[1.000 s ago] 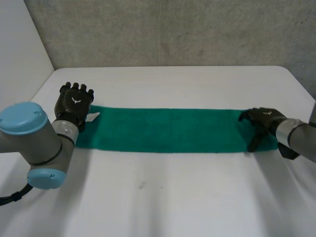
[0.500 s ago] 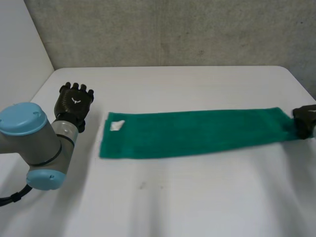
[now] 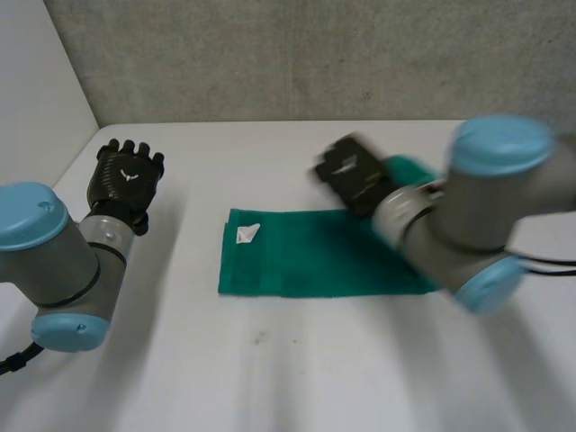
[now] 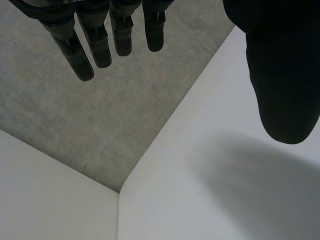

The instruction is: Fold the towel.

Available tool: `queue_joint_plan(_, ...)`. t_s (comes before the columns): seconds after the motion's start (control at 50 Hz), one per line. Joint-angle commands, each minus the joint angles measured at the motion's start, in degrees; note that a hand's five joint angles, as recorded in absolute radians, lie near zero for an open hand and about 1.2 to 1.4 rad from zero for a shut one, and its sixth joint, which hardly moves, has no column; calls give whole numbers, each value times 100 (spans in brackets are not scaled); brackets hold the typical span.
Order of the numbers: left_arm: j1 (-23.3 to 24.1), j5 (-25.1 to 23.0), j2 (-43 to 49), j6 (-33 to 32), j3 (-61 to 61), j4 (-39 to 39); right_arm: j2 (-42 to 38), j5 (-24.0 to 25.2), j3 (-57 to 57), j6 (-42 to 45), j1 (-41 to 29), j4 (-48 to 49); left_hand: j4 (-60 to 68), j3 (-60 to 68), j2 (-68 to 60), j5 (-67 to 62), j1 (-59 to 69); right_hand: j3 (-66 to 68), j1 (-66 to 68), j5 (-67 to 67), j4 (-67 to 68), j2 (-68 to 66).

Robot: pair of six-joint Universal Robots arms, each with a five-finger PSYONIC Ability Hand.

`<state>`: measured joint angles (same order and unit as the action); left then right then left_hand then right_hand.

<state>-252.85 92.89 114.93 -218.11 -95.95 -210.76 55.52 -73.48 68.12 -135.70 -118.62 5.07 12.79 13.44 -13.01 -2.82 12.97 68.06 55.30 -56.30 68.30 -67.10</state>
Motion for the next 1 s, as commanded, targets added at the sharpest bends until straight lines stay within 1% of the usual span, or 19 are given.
queue_joint_plan(0.02,105,1,-173,190,-109,0,-1059,634,-255,78,-1294,319,-139,-205,162,143,-158,1194,2470,-1370,1170,-1290)
queue_joint_plan(0.08,227,1,-173,295,-109,0,-1288,616,-325,70,-1383,328,-139,-205,162,143,-158,1194,2470,-1370,1170,-1290)
queue_joint_plan(0.1,263,1,-173,313,-100,0,-1359,555,-351,52,-1383,337,-139,-205,162,143,-158,250,1526,-426,227,-347)
queue_joint_plan(0.16,412,-8,-173,366,-91,0,-1307,406,-360,-53,-1313,346,-106,-172,129,110,-125,-3900,-2625,3724,-3924,3804)
queue_joint_plan(0.18,473,-8,-173,366,-74,-9,-1263,179,-352,-149,-1278,337,-106,-172,129,110,-124,-5806,-4530,5630,-5830,5710)
queue_joint_plan(0.24,623,-8,-156,375,-12,-18,-1148,-69,-308,-344,-1269,328,-106,-172,129,110,-124,-5806,-4530,5630,-5830,5710)
queue_joint_plan(0.3,746,-17,-138,375,50,-44,-456,-587,51,-1333,-928,215,-106,-172,129,110,-124,-5806,-4530,5630,-5830,5710)
queue_joint_plan(0.38,1201,-8,-24,540,373,-53,159,-518,920,-2126,-225,126,-89,-155,112,93,-108,-5806,-4530,5630,-5830,5710)
queue_joint_plan(0.44,1343,-8,64,699,462,-53,336,-492,1298,-2198,4,126,-72,-138,95,76,-91,-5806,-4530,5630,-5830,5710)
queue_joint_plan(0.46,1553,-8,212,1004,663,8,415,-474,1536,-2198,153,135,-39,-105,62,43,-58,-5806,-4530,5630,-5830,5710)
queue_joint_plan(0.58,2046,-113,582,1647,1085,306,530,-474,2153,-2189,629,205,12,-54,11,-8,-7,-5806,-4530,5630,-5830,5710)
queue_joint_plan(0.7,2231,-465,890,2132,1403,860,530,-491,2443,-2137,770,249,62,-3,-40,-59,44,-5806,-4530,5630,-5830,5710)
queue_joint_plan(0.74,2293,-658,1100,2395,1587,1281,530,-491,2522,-2110,770,328,79,13,-56,-75,60,-5806,-4530,5630,-5830,5710)
queue_joint_plan(0.8,2293,-650,1233,2422,1675,1344,530,-483,2592,-2110,770,442,96,30,-73,-92,77,-5806,-4530,5630,-5830,5710)
queue_joint_plan(0.9,2249,-317,1725,2405,2202,1371,478,-491,2575,-2110,709,469,415,349,-392,-411,396,-5806,-4530,5630,-5830,5710)
queue_joint_plan(0.94,2153,61,1883,2379,2404,1362,460,-491,2575,-2110,691,478,516,451,-494,-513,498,-5665,-4389,5489,-5689,5568)
queue_joint_plan(0.96,2153,62,1884,2379,2405,1362,443,-491,2566,-2101,691,487,517,451,-494,-513,498,-5430,-4154,5254,-5454,5334)
queue_joint_plan(0.98,1987,410,2014,2326,2562,1362,434,-491,2558,-2101,691,495,517,451,-494,-513,498,-5361,-4085,5185,-5385,5265)
queue_joint_plan(1.0,1890,527,2042,2291,2598,1371,434,-491,2558,-2101,691,504,533,467,-510,-529,515,-5261,-3985,5085,-5284,5164)
